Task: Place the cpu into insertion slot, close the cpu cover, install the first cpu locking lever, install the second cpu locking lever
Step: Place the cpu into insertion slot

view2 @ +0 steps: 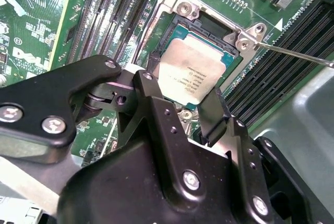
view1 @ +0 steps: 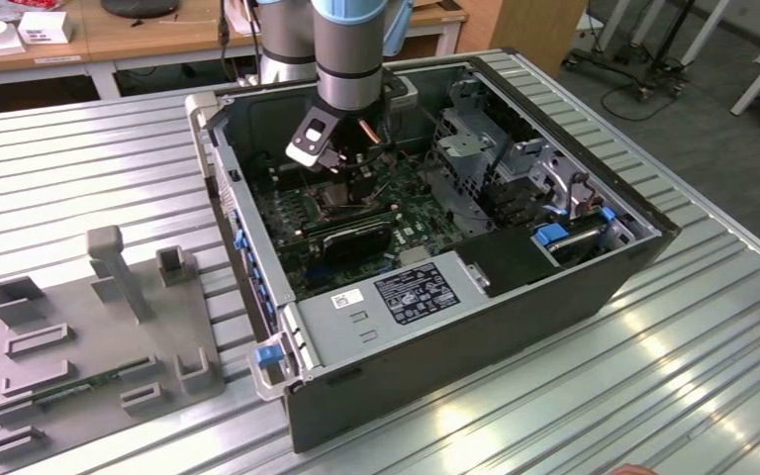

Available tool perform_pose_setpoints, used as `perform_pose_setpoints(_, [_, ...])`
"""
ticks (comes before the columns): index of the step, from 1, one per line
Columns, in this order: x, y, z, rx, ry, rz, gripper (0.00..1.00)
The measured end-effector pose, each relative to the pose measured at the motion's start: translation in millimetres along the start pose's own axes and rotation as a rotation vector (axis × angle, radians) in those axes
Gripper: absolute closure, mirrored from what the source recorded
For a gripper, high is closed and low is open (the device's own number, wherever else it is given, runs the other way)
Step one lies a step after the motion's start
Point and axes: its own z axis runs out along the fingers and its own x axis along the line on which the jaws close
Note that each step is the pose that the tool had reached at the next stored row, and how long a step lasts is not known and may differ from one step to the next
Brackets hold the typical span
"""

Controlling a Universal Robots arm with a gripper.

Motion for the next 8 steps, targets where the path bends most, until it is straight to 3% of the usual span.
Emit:
perform_pose_setpoints(4, [0.0,0.0,-0.1,0.0089,0.0005,0.000,0.46])
perform_pose_setpoints(8, [0.0,0.5,0.4,0.0106,0.0015,0.000,0.46])
